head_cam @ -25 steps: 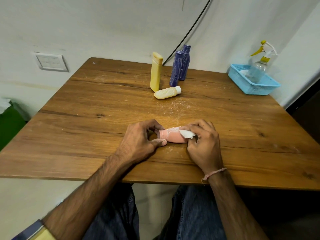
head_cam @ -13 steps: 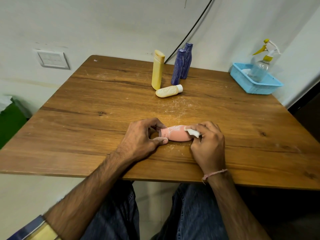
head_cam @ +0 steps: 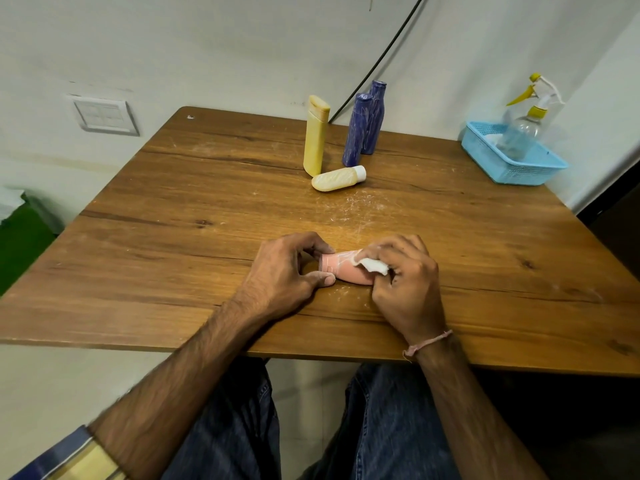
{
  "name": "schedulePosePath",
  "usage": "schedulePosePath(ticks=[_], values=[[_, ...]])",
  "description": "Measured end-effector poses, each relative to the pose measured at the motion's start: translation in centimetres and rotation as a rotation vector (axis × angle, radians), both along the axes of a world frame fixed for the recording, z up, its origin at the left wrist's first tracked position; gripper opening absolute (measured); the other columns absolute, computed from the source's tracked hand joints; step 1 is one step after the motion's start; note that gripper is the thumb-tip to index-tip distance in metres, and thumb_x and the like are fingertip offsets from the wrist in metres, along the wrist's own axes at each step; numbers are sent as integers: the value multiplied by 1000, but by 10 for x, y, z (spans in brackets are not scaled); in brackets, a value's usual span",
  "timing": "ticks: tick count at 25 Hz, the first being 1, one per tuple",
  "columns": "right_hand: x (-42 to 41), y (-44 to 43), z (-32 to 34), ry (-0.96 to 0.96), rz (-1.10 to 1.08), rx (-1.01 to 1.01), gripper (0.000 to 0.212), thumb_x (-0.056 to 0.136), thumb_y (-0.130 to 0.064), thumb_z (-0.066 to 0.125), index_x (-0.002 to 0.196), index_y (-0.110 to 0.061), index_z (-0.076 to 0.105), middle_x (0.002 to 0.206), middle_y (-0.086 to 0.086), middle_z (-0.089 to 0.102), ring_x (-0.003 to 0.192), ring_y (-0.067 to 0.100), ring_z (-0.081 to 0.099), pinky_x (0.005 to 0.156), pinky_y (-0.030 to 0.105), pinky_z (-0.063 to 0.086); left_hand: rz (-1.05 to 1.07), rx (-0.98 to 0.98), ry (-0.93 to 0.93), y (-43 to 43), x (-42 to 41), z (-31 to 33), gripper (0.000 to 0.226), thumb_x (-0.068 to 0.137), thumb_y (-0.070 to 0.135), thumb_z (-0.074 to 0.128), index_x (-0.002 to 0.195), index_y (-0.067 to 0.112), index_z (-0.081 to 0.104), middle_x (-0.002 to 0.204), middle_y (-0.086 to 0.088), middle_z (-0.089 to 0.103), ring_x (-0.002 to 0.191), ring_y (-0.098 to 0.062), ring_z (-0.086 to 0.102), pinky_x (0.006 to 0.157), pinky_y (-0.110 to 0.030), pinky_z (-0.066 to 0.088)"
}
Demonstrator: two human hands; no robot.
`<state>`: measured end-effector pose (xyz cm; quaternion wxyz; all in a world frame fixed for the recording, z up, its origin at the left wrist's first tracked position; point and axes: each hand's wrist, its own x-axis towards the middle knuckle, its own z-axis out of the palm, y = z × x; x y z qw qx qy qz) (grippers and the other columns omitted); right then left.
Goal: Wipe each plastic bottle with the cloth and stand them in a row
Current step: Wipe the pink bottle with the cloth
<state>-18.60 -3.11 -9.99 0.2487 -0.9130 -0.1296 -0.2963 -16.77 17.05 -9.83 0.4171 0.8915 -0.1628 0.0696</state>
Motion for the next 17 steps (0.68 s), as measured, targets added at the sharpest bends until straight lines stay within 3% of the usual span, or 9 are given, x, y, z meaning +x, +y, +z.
schedulePosePath(ticks=[3, 6, 10, 13, 17], values=[[3, 6, 0, 17, -122, 6, 33, 77, 5, 60, 97, -15, 78, 98, 0, 69, 94, 21, 54, 76, 44, 51, -1, -5, -9, 0, 0, 0, 35, 74, 30, 87, 107, 26, 74, 90, 17, 68, 74, 22, 52, 63, 1, 36], [-1, 9, -1, 5, 16, -39, 35, 76, 6, 61, 98, -17, 77, 100, -4, 67, 98, 18, 53, 82, 36, 44, -8, 5, -10, 0, 1, -1, 36, 73, 29, 88, 107, 26, 74, 91, 16, 68, 76, 22, 52, 64, 2, 36], [0, 13, -1, 7, -159, -67, 32, 77, -2, 61, 97, -22, 75, 100, -7, 66, 98, 18, 54, 80, 37, 33, 10, 26, -3, 0, 1, 0, 36, 74, 34, 86, 107, 29, 73, 91, 18, 69, 75, 20, 53, 62, -1, 36], [-2, 20, -1, 12, -9, -67, 36, 76, 1, 59, 97, -22, 76, 101, -9, 66, 100, 15, 52, 81, 36, 32, 10, 28, 12, -1, -1, 1, 37, 71, 34, 89, 104, 30, 72, 81, 21, 63, 70, 20, 52, 58, -3, 36], [-2, 28, 4, 35, -177, -47, 34, 77, -17, 45, 92, -27, 74, 100, -10, 66, 98, 16, 54, 82, 38, 28, 32, 16, 37, -1, -1, 2, 38, 71, 37, 89, 104, 30, 72, 86, 18, 68, 66, 14, 53, 59, -6, 33]])
